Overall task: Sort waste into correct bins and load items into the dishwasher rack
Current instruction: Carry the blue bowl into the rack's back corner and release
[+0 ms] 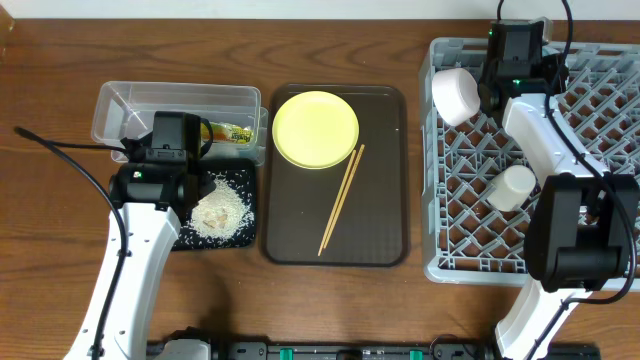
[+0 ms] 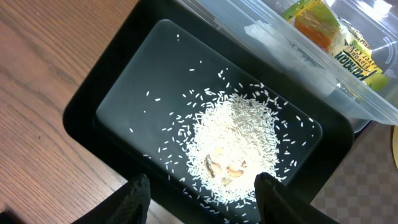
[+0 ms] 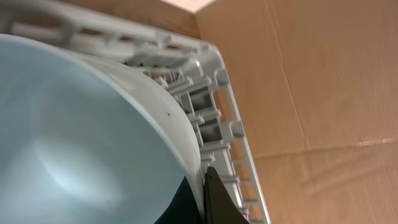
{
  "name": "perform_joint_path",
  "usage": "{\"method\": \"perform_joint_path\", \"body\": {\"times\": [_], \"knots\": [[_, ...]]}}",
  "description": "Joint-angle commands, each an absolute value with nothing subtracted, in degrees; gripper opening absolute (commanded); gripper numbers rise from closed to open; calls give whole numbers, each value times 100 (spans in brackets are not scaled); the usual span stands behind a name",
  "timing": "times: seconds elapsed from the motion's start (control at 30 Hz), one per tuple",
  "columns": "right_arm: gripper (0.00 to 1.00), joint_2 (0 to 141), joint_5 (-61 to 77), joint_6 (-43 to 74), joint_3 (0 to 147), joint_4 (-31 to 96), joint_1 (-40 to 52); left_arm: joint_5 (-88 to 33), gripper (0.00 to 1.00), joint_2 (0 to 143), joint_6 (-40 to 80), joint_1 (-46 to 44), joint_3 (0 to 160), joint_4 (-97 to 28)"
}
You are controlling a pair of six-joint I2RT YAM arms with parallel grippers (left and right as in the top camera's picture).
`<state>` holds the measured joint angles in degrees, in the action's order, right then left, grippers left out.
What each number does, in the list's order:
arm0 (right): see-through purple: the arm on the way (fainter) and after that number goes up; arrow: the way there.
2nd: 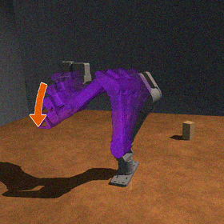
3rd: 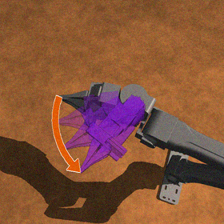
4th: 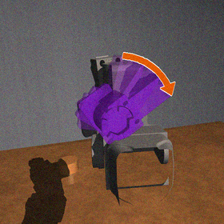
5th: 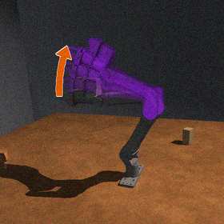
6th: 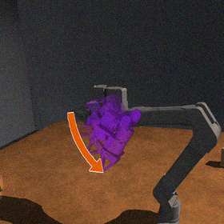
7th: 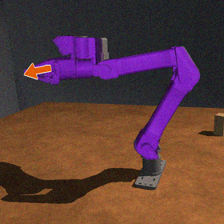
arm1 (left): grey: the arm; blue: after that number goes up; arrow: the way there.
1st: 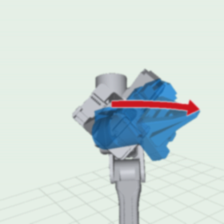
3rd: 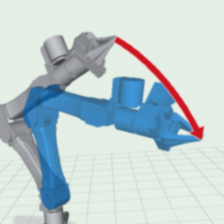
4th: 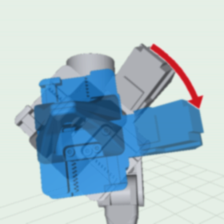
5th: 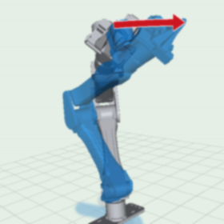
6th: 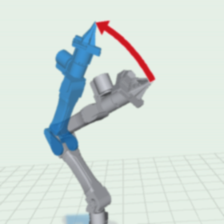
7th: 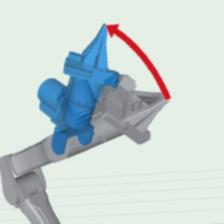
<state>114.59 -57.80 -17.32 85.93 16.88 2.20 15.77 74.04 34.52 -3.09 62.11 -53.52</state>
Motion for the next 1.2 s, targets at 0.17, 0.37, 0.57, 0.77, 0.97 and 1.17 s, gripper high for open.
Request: {"method": "perform_joint_path", "body": {"times": [0.17, 0.37, 0.57, 0.77, 0.97, 1.17], "knots": [[1, 11476, -5522, -902, 8532, 2104, 397, 1588, 57, 7373, 3481, -281, 6211, -5352], [1, 11323, -5975, -1590, 8532, 773, 366, 1588, 57, 7373, 3481, -281, 6211, -5352], [1, 11327, -5592, -3205, 8530, -213, 388, 1588, 57, 7373, 3481, -281, 6211, -5352], [2, 11369, -5614, -3548, 8527, -279, 268, 1590, 57, 7373, 3481, -281, 6211, -5349], [1, 11424, -5616, -3540, 8527, -281, 233, 1588, 57, 7373, 3481, -281, 6211, -5349], [1, 11668, -6005, -3522, 8527, -303, 228, 1588, 57, 7373, 3481, -281, 6211, -5354]]}}
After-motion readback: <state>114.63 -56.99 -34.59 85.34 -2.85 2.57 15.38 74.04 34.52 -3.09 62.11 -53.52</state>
